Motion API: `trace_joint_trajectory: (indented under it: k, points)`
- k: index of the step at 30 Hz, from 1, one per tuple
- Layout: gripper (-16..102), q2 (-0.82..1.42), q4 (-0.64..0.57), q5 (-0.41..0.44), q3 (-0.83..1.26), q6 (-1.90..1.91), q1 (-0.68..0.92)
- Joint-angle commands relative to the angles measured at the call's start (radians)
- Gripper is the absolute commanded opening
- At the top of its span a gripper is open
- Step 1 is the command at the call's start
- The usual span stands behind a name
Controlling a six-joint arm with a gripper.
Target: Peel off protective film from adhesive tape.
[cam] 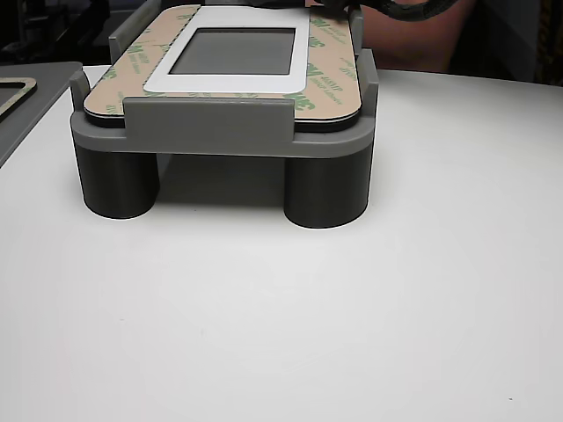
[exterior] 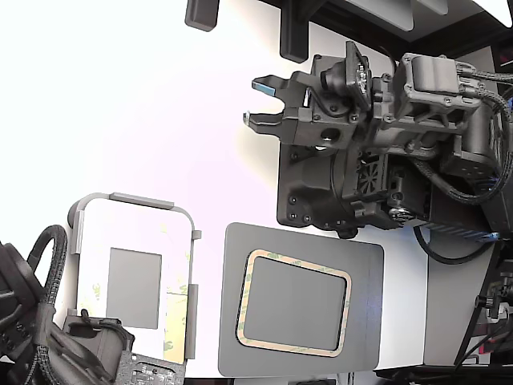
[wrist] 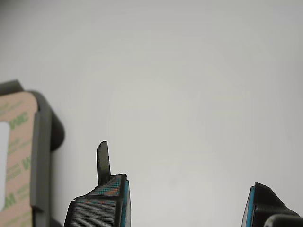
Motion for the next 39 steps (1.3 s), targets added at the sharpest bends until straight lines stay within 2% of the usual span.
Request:
trace_joint_trajectory:
  k: [1,4,5,7,9,11,12,14,18,21,29,39]
  points:
    - [100,-0.044,-0.021,-0.002,-0.078,-0.02,-0.003]
    - [98,-0.144,0.025,0.005,-0.196,-0.124,0.044]
    - [87,-0.161,0.023,0.021,-0.216,-0.144,0.066]
    - [57,-0.19,0.017,0.02,-0.247,-0.225,0.089]
    - [34,-0.21,0.021,-0.028,-0.259,-0.397,0.091]
    - [17,-0.236,0.029,-0.055,-0.268,-0.549,0.091]
    - [-9,-0.244,0.035,-0.061,-0.272,-0.618,0.091]
    - [-10,-0.245,0.023,-0.06,-0.252,-0.756,0.104]
    - [-10,-0.225,-0.072,0.057,-0.187,-0.923,0.225]
    - [-10,-0.307,-0.069,0.114,-0.224,-1.017,0.321]
    - [-10,-0.479,-0.183,0.127,-0.241,-1.374,0.466]
    - [-10,-0.727,-0.264,0.114,-0.351,-1.519,0.589]
